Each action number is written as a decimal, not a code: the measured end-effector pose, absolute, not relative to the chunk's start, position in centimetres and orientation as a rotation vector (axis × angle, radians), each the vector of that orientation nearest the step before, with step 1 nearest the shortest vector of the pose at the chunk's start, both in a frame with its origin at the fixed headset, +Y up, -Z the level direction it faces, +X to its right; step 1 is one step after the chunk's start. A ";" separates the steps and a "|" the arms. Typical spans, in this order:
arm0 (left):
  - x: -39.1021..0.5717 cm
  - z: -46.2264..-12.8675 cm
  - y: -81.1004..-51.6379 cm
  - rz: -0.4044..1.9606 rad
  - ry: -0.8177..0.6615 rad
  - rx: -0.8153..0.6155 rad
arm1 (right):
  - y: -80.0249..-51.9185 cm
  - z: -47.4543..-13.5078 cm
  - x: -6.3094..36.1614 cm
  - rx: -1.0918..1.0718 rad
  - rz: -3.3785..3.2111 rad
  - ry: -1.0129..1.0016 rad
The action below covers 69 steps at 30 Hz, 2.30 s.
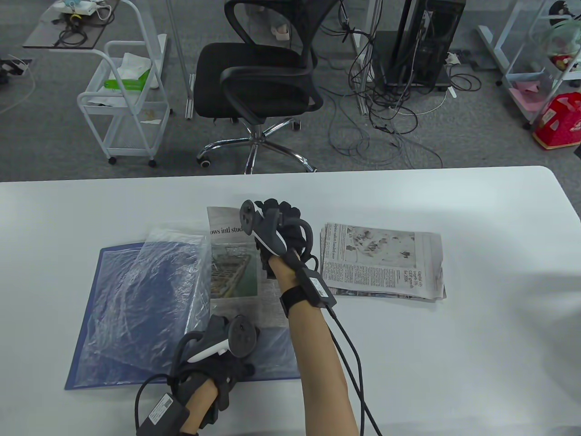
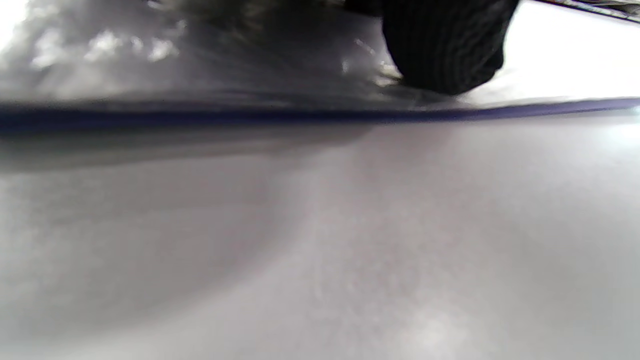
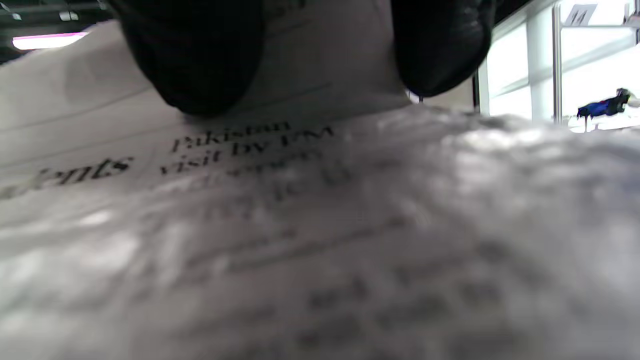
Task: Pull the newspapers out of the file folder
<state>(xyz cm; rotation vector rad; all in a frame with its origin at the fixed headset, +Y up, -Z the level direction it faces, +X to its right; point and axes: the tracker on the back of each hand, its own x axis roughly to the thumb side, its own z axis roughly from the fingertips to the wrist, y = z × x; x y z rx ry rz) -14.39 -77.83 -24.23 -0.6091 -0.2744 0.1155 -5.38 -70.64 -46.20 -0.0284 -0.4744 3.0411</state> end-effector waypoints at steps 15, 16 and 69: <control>-14.6 -24.3 -77.9 0.131 -0.272 -0.611 | -63.0 -44.3 -2.5 -0.005 2.668 -0.782; -14.6 -24.3 -77.9 0.132 -0.272 -0.611 | -62.5 -44.1 -2.1 -0.004 2.655 -0.808; -14.6 -24.4 -78.0 0.168 -0.248 -0.620 | -74.9 -35.7 32.2 -0.893 2.319 -0.218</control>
